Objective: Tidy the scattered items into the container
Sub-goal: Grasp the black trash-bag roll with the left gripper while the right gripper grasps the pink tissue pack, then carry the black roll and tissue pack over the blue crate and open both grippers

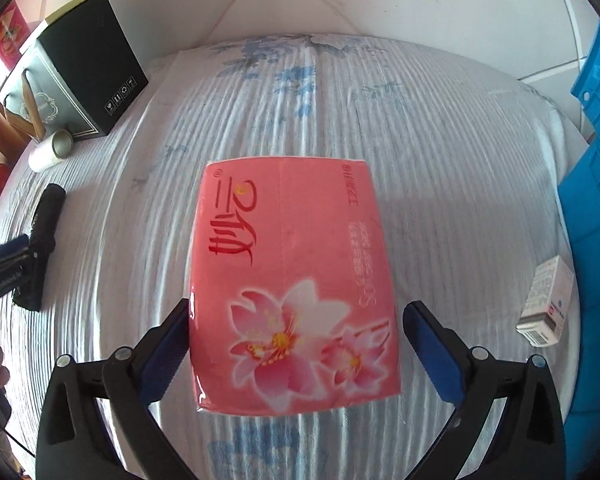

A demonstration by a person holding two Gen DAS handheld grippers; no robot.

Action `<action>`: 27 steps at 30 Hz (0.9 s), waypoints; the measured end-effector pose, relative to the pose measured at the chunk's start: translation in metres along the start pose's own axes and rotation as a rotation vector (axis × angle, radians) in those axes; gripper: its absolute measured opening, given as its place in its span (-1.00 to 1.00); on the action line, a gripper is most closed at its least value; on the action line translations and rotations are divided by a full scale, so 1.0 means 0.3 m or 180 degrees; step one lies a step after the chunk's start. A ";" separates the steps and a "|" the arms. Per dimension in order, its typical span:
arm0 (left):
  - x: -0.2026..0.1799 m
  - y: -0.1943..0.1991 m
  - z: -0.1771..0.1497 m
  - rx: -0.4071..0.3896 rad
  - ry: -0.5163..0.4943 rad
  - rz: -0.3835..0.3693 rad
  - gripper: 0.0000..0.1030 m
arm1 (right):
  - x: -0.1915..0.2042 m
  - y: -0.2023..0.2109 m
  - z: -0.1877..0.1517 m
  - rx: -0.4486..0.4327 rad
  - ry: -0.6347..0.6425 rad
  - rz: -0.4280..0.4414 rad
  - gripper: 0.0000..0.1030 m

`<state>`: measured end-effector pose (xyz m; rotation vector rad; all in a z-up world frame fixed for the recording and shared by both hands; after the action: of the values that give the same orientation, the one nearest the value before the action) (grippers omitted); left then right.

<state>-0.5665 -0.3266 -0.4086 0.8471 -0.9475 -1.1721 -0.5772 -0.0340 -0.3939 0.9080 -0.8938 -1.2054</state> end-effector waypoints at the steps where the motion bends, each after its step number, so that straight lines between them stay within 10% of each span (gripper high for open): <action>1: -0.003 0.005 -0.001 -0.0048 0.0020 -0.0037 -0.33 | 0.006 -0.009 -0.007 0.0027 0.0006 0.0000 0.91; 13: -0.055 0.236 -0.101 -0.0384 -0.0061 -0.0147 -0.33 | 0.062 0.164 -0.087 -0.0151 0.0119 0.0018 0.78; 27: -0.098 0.884 -0.224 -0.1353 -0.0044 -0.0230 -0.33 | 0.137 0.810 -0.171 -0.1180 0.0302 0.0157 0.78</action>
<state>-0.4127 -0.2437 -0.1959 0.5334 -0.6474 -1.3803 -0.4361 -0.0395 -0.1856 0.6339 -0.5869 -1.2237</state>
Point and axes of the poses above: each gripper's, at about its wrist camera, not at the fingertips, and y roughly against the way its jaws point, x to its left, z to its top, the point moved 8 cm from there along -y, roughly the way its jaws point, and after that the axes turned 1 degree about -y, right-handed, at the moved point
